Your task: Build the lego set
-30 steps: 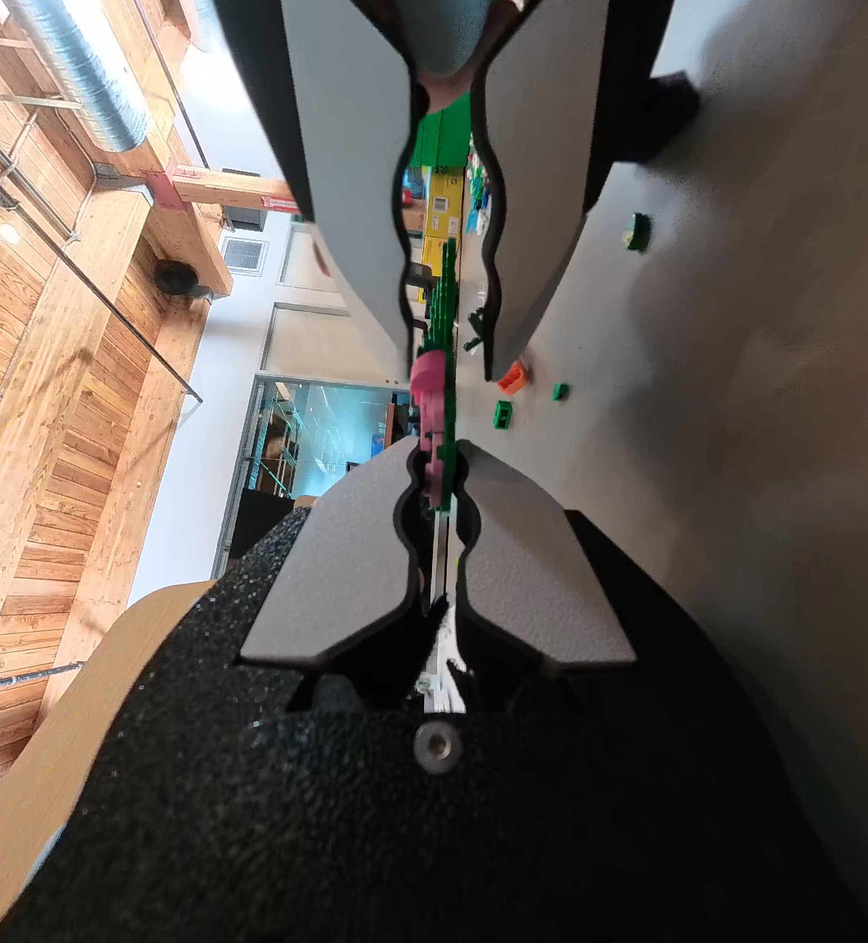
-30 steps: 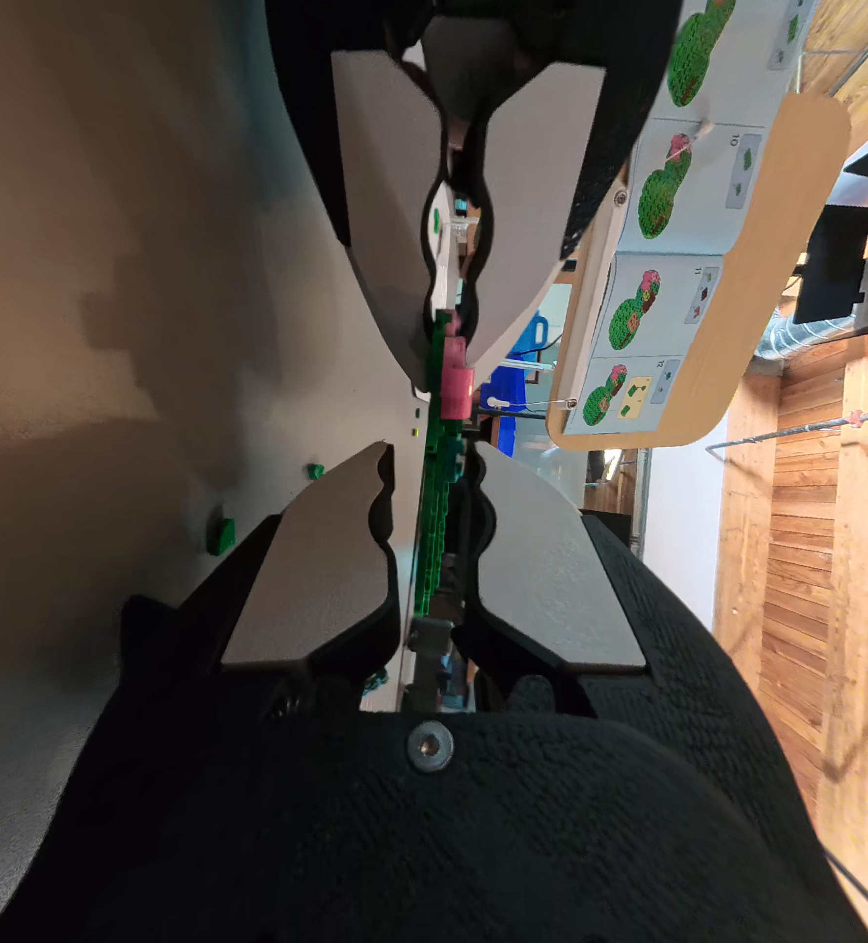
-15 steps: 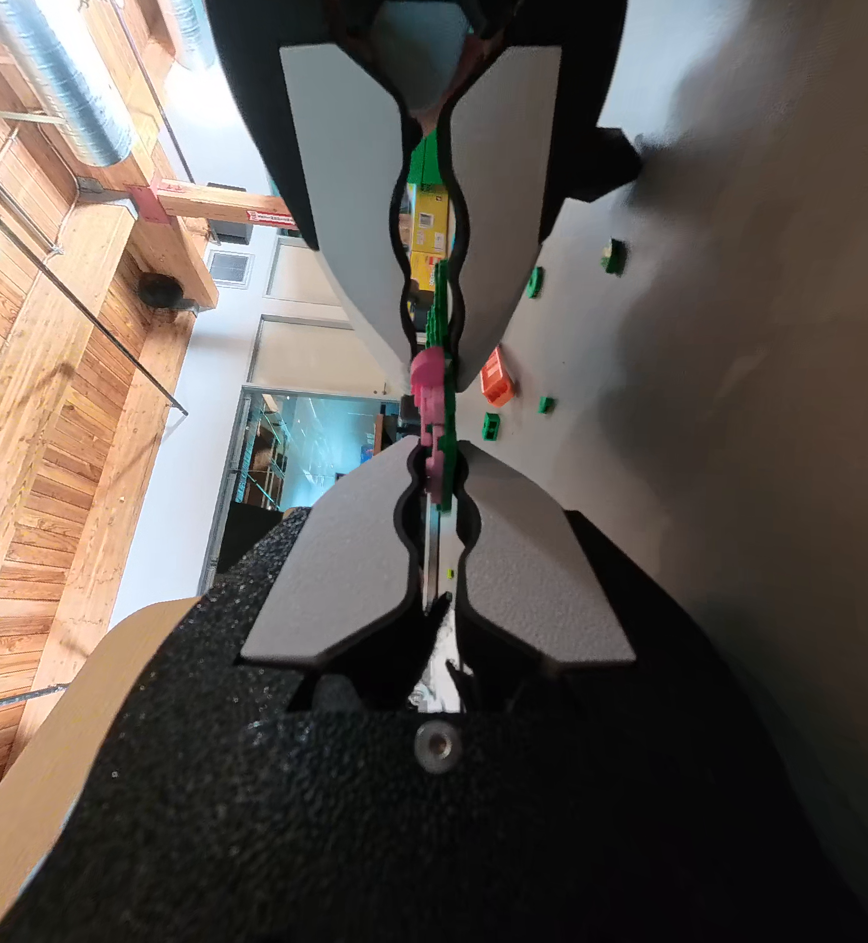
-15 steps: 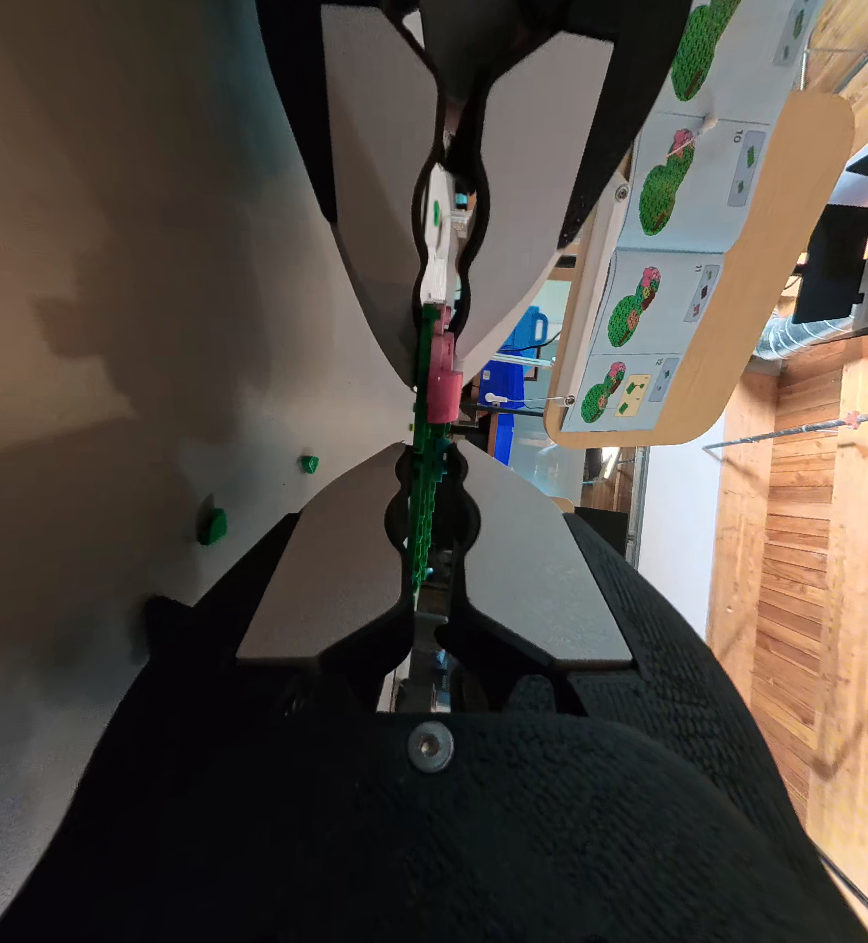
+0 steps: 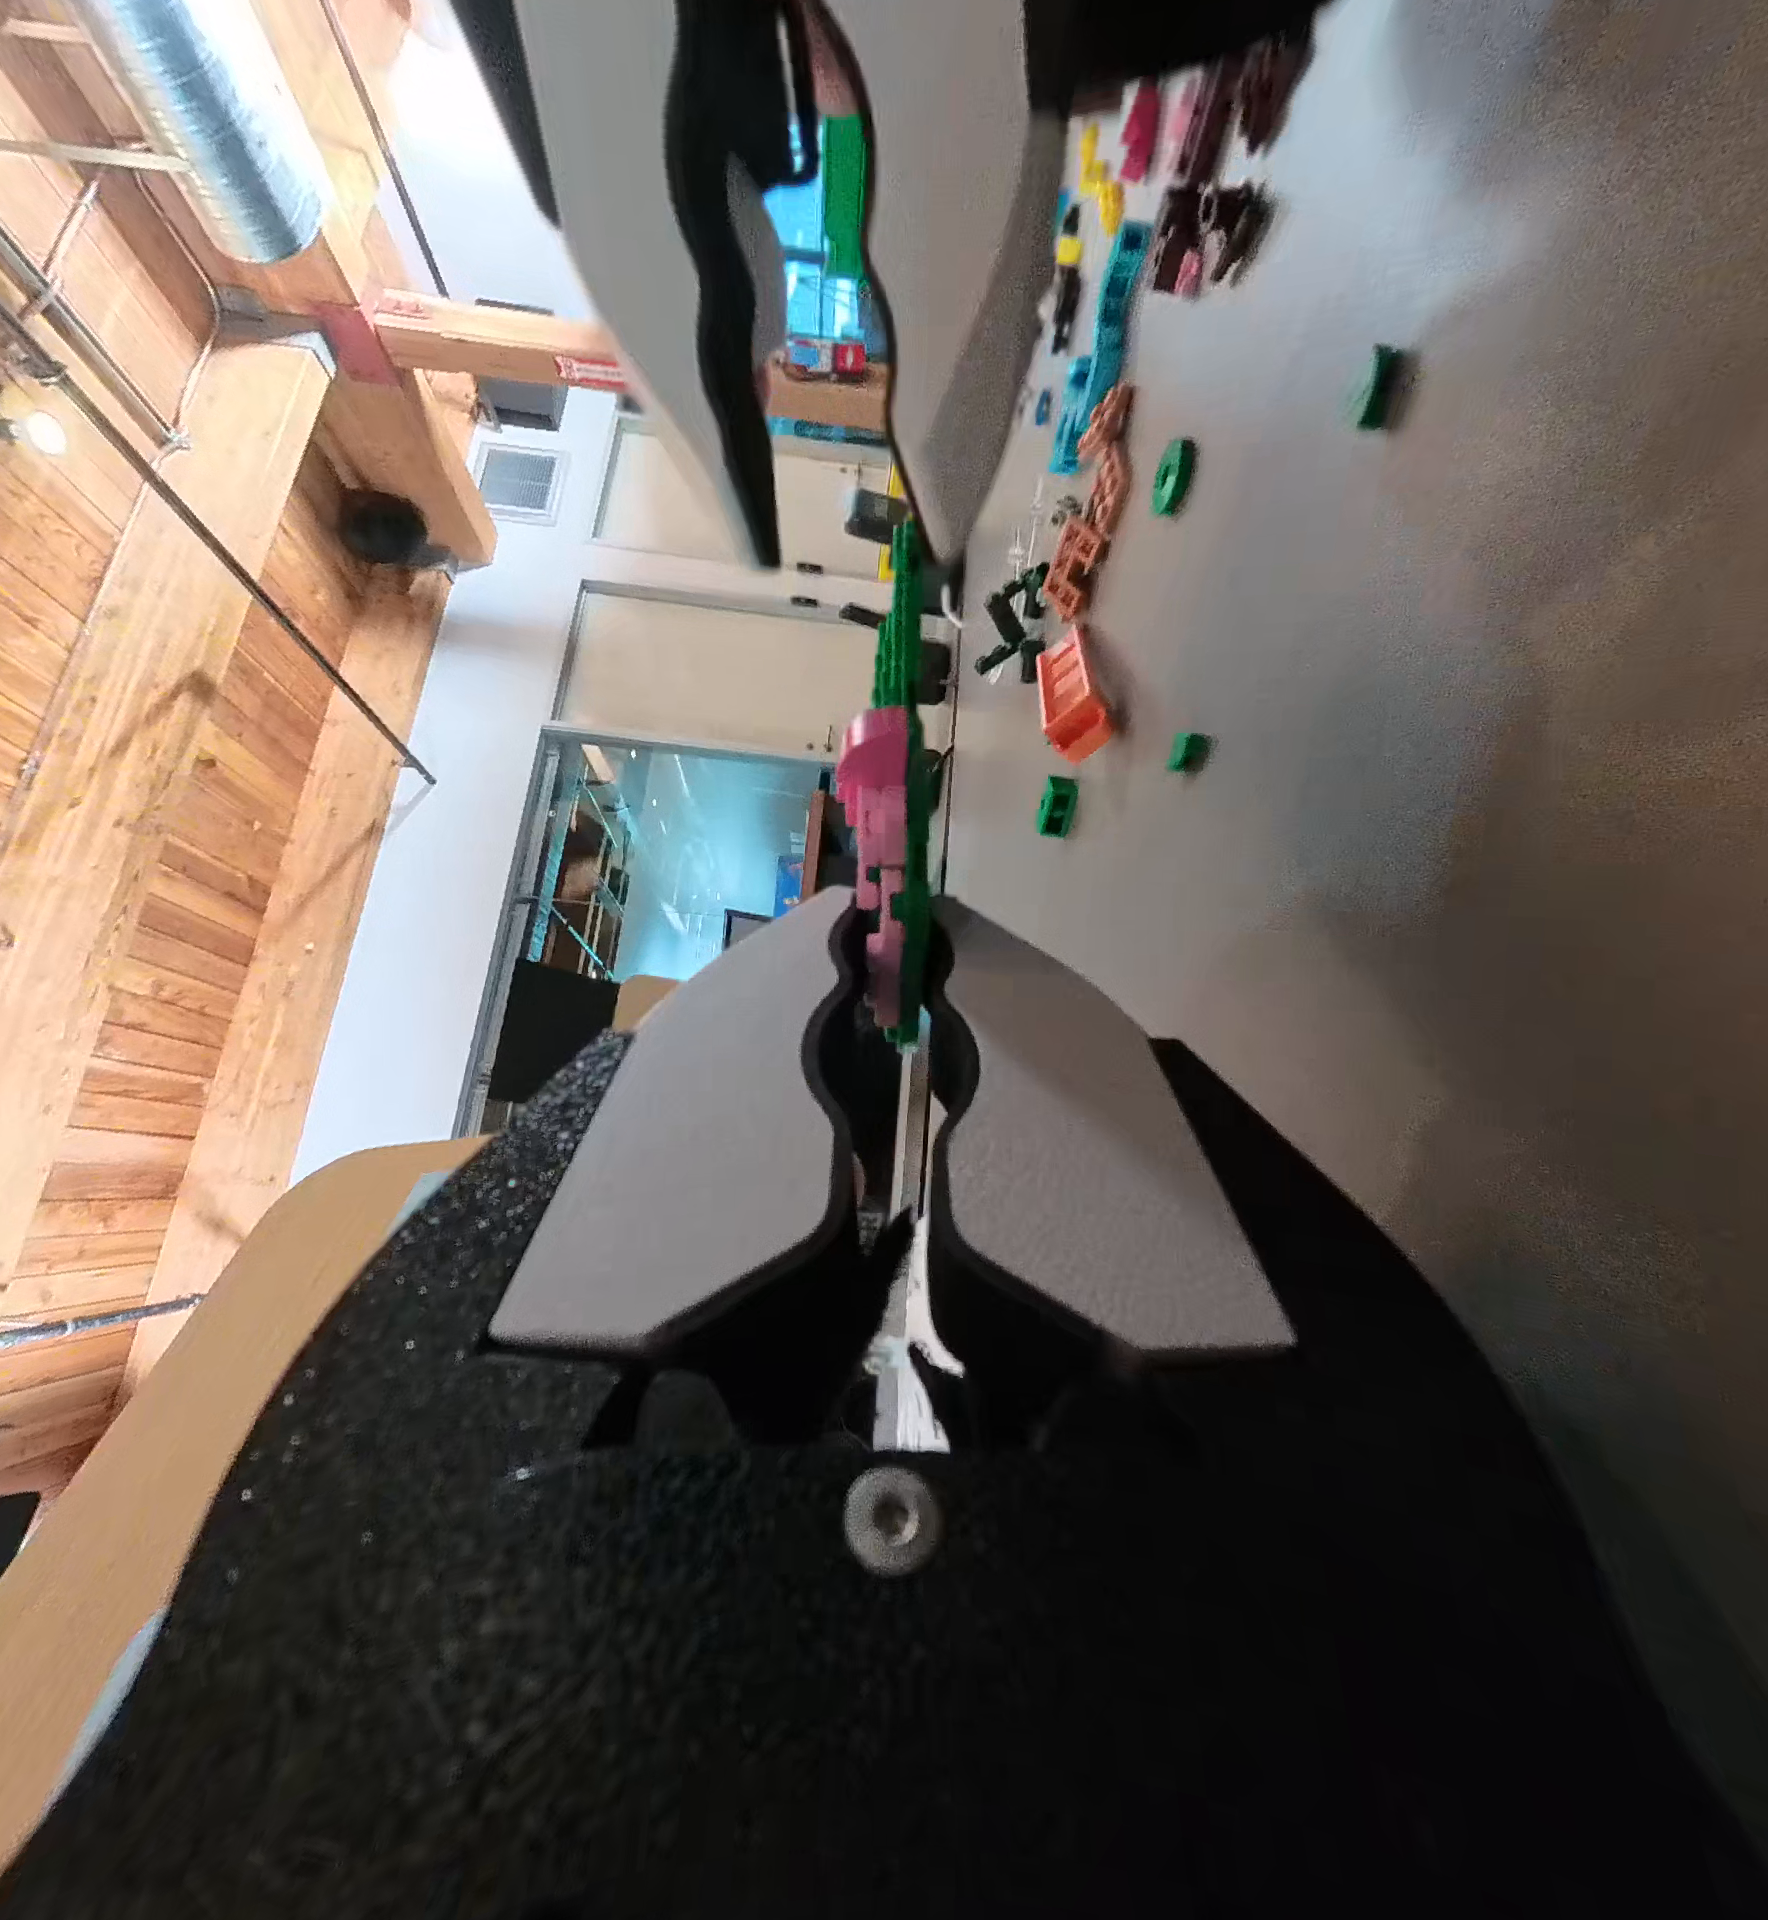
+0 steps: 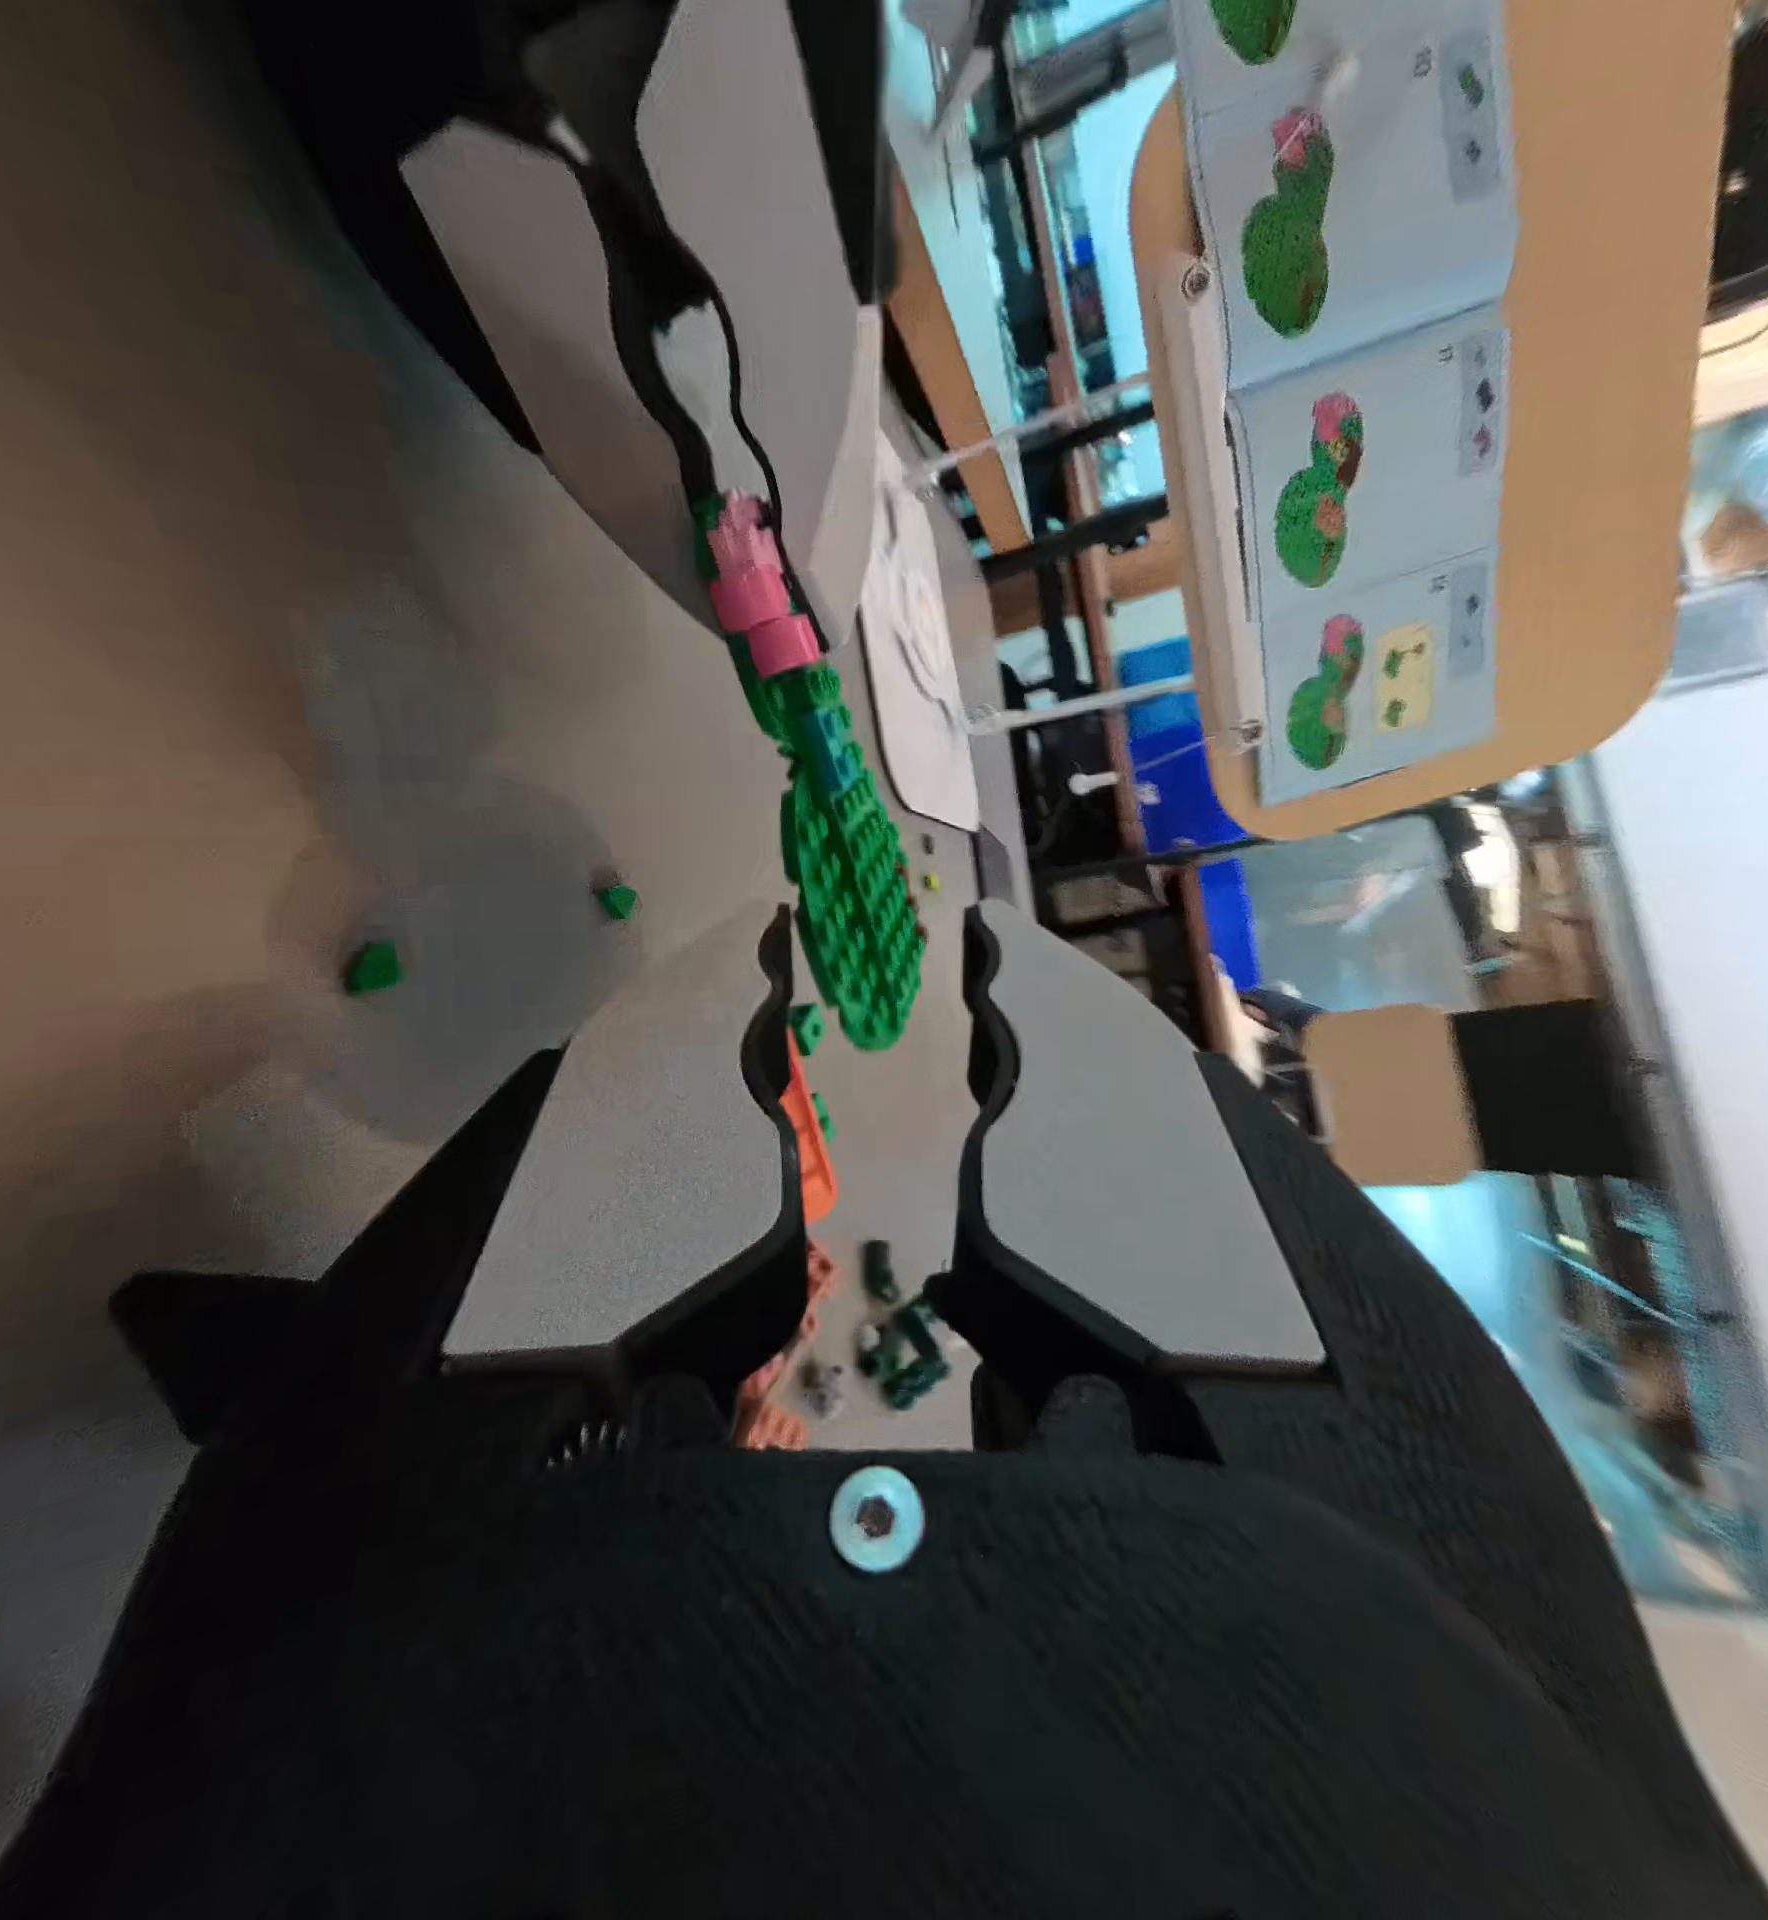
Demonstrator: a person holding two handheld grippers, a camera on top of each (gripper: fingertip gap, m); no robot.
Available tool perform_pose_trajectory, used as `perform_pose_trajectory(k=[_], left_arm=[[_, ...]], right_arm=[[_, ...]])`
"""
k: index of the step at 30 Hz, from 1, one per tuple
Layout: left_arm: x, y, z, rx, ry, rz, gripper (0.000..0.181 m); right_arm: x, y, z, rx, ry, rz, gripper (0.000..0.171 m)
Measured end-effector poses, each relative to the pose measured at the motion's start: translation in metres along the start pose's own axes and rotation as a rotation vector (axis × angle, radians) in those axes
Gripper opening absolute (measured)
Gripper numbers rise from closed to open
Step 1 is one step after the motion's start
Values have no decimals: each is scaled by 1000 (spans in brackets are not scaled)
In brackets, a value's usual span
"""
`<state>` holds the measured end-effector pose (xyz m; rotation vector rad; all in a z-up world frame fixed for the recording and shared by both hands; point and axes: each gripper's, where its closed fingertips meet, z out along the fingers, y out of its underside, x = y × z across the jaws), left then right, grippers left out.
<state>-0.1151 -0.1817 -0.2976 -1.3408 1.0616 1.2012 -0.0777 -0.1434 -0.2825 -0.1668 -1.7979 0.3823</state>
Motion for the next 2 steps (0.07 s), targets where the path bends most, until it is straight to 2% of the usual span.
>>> perform_pose_trajectory(k=[2], left_arm=[[1,3,1,-12,-1,10,7]], right_arm=[[-5,5,-8,45,-95,104,21]])
